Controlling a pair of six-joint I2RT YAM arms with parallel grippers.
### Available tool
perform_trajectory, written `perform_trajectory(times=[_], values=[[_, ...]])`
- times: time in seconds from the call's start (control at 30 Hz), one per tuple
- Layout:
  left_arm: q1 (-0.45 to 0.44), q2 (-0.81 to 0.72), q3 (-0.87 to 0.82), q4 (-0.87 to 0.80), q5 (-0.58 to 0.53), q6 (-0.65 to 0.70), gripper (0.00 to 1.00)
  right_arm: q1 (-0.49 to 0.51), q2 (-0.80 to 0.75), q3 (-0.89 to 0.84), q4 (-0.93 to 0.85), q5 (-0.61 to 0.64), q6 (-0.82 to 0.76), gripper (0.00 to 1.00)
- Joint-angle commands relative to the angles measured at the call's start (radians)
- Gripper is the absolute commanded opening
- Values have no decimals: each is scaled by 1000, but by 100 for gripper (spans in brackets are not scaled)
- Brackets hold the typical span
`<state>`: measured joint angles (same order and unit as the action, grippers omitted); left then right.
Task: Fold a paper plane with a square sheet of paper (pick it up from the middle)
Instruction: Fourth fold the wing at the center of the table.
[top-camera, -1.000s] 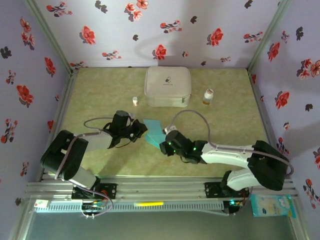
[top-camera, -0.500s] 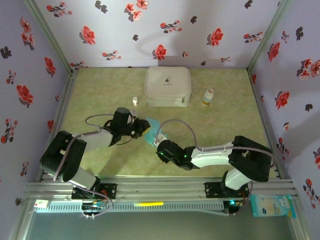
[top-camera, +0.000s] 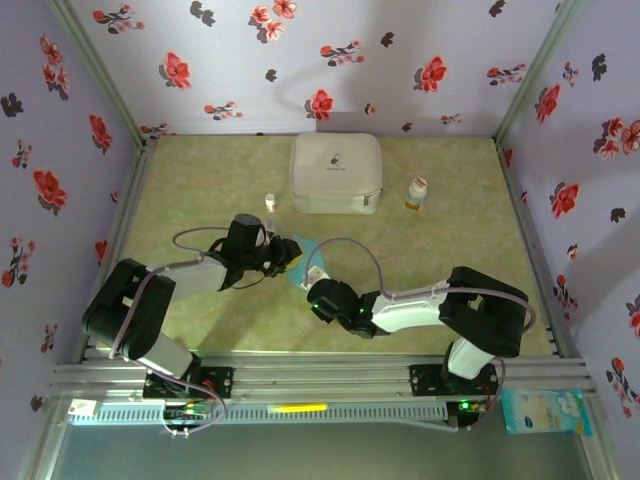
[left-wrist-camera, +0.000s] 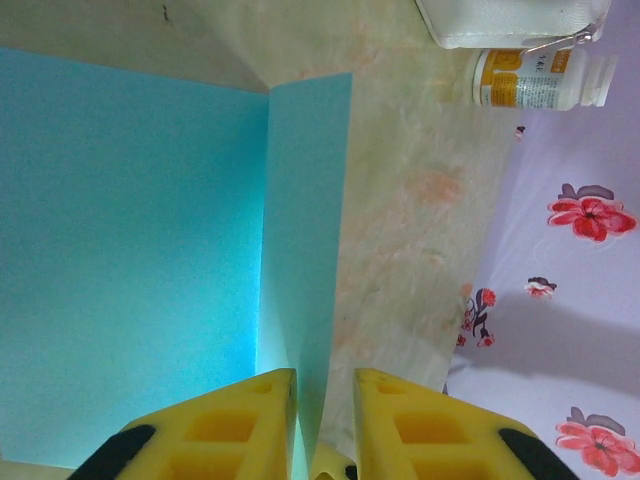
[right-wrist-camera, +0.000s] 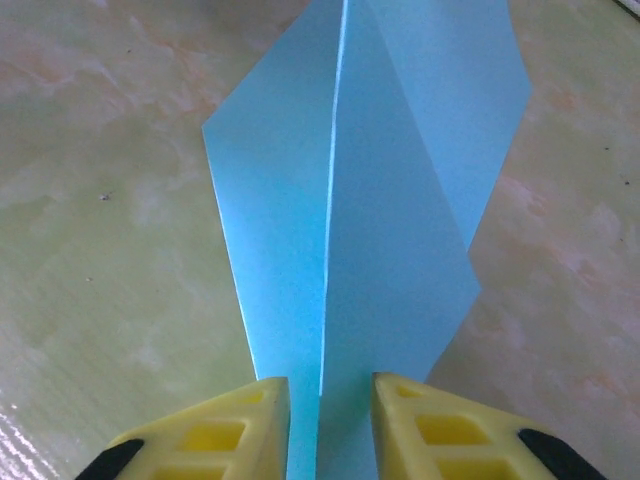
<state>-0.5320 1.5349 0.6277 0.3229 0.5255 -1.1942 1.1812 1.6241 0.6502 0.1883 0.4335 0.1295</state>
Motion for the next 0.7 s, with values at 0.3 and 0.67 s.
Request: perform_trajectory(times=[0.3,0.67], values=[[4,23,28,-24,16,28,22,-1,19,5,40,43,20,10],[30,62,37,-42,10,40,29,-49,14,-11,53,-57,-5,10]])
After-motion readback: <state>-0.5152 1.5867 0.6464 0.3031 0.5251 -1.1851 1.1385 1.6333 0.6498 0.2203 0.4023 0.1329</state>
